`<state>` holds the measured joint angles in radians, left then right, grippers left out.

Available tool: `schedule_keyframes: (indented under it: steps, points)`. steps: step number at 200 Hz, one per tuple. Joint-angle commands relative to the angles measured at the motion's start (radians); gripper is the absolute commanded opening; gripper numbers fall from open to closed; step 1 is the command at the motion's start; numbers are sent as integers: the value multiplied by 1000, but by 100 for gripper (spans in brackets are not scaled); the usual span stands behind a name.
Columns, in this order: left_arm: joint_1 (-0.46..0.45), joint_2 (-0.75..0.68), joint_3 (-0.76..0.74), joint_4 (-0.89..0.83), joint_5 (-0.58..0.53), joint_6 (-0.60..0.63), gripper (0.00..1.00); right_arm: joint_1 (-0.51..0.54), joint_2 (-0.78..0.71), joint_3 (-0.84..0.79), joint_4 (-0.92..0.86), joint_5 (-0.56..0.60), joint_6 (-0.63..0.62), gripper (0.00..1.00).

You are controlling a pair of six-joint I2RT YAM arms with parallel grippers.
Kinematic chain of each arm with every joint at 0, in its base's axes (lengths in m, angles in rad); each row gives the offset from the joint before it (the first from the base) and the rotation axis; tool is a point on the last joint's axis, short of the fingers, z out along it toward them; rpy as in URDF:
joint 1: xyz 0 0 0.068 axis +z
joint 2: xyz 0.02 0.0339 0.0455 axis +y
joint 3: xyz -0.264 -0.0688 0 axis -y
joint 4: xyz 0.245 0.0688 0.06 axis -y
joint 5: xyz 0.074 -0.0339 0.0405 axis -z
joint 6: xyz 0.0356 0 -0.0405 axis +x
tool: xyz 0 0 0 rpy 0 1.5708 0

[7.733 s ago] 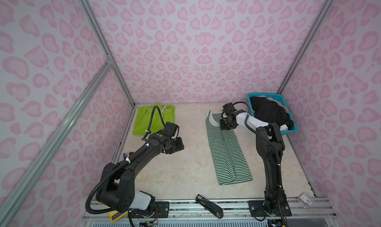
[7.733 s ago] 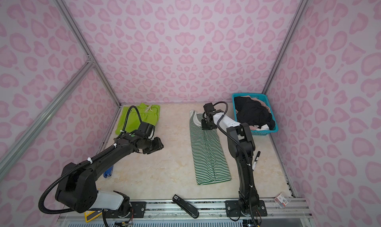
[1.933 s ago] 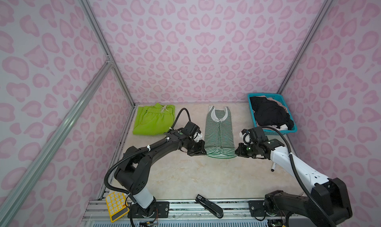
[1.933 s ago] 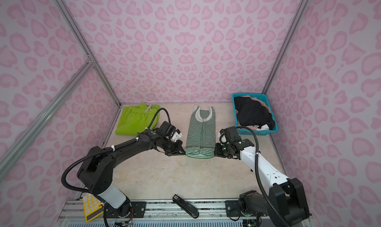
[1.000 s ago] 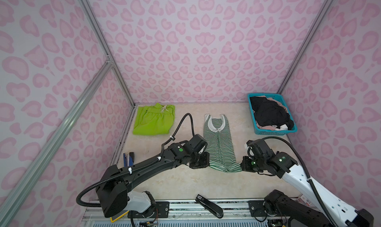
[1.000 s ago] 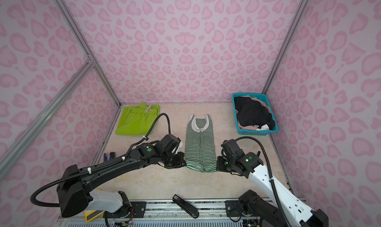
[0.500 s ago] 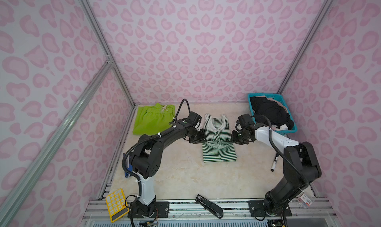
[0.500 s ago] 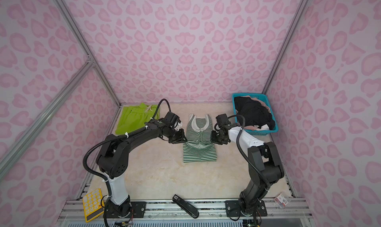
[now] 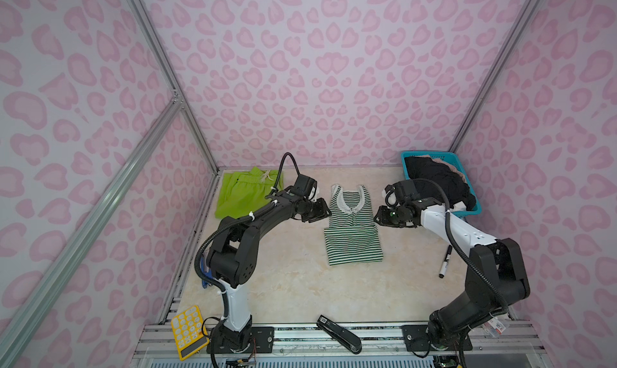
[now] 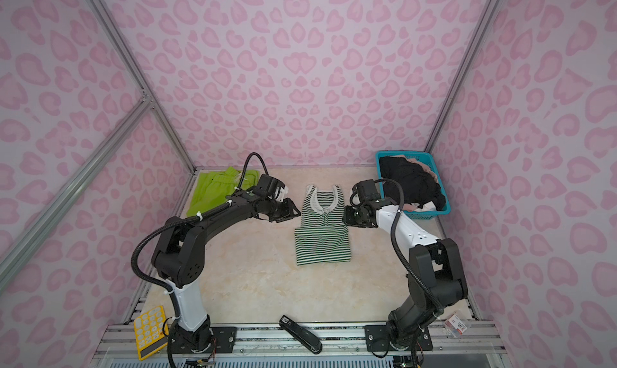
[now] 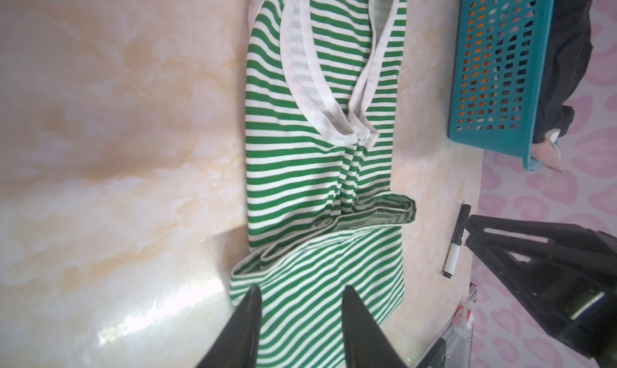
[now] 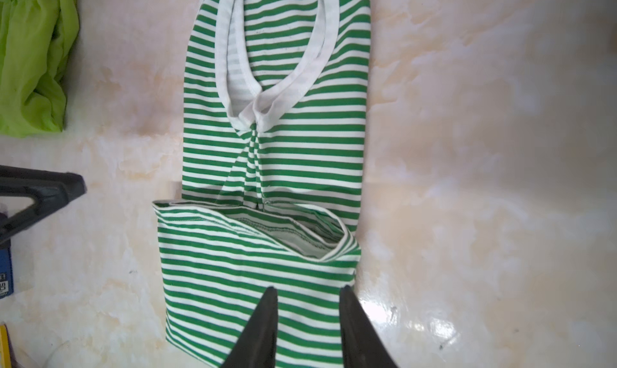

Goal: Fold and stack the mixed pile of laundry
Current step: 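Move both grippers to the near folded edge of the striped shirt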

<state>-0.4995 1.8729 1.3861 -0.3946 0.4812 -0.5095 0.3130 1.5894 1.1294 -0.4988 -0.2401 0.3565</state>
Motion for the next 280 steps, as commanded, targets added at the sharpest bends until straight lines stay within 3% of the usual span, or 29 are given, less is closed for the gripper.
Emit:
schedule_keyframes:
  steps: [1, 50, 96, 153, 189, 244, 280]
  points:
    - [-3, -73, -84, -21, -69, 35, 42, -2, -16, -38, -42, -22, -74, 30]
    - [-46, -144, -267, 29, -88, 17, 42, -3, 129, -23, 41, -91, -49, 20]
    - [-113, -126, -301, 52, -163, -14, 45, -9, 299, 61, 49, 31, 27, 17]
    - [-157, -165, -334, 61, -187, -36, 47, -7, 53, -42, -10, 88, -12, 32]
    - [-203, -200, -390, 86, -161, -83, 53, -8, -107, -188, -85, -15, -27, 48]
    - [-234, -214, -508, 185, -158, -157, 51, -5, -124, -391, 50, -200, 24, 49]
    - [-253, -177, -540, 276, -137, -200, 48, -2, -73, -431, 117, -199, 66, 45]
